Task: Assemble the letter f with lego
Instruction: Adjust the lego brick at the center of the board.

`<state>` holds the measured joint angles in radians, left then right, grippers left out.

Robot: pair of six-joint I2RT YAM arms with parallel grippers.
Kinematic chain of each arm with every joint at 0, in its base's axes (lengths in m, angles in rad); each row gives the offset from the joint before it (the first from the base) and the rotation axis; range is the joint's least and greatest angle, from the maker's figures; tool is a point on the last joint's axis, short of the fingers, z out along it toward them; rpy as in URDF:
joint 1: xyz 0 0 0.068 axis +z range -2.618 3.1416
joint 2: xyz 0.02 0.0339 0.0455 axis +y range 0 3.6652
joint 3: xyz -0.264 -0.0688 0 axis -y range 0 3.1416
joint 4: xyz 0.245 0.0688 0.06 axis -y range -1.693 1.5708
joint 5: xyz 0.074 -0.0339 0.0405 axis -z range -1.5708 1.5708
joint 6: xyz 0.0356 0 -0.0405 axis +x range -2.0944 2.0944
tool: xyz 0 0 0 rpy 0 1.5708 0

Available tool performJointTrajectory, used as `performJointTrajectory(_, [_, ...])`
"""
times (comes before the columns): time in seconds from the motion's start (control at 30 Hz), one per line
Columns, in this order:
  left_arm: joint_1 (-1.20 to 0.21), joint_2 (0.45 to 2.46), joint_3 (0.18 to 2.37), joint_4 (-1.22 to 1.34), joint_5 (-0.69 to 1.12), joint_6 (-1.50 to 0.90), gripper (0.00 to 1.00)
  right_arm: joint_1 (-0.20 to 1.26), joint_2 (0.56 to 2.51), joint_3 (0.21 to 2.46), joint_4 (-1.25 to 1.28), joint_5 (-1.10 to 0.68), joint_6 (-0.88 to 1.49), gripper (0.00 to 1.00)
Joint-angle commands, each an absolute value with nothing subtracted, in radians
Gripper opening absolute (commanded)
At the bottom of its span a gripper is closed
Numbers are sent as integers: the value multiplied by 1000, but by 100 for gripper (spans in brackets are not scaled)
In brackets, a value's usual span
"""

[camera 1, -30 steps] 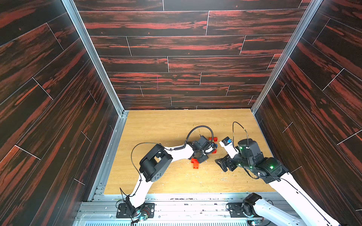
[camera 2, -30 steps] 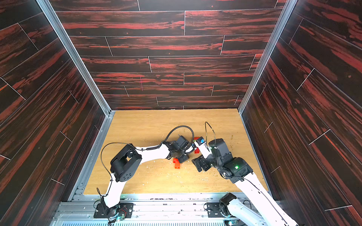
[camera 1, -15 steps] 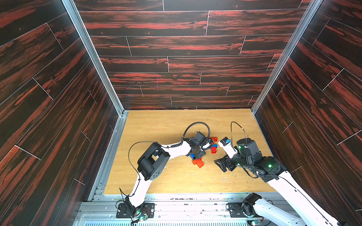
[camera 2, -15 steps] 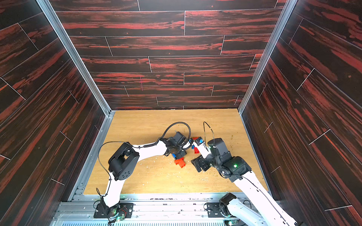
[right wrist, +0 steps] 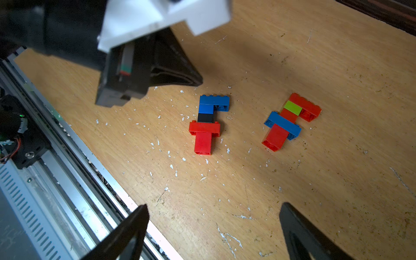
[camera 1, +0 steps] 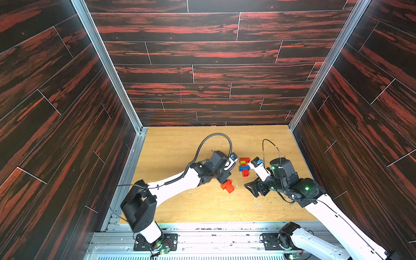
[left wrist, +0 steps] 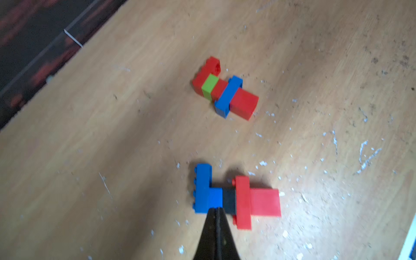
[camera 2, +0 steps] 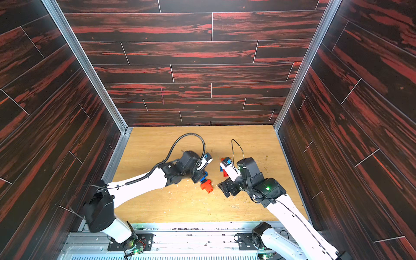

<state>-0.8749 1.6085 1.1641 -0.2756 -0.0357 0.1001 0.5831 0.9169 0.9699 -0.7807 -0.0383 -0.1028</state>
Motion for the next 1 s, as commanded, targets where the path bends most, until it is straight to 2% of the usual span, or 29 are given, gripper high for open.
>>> performJointTrajectory(0.0, [-913, 1558, 1082, -267, -82, -5, 0, 581, 924, 1010, -783, -50, -127, 94])
performJointTrajectory(0.23, [-927, 1551, 969, -188, -150, -90, 0, 580, 927, 1031, -800, -70, -133, 94])
performJointTrajectory(0.43, [-926, 1605, 980, -192, -201, -78, 0, 581, 915, 1031, -808, -82, -122, 94])
performJointTrajectory(0.97, [-895, 1775, 1029, -162, -197, -63, 0, 581, 895, 1043, -815, -97, -96, 94])
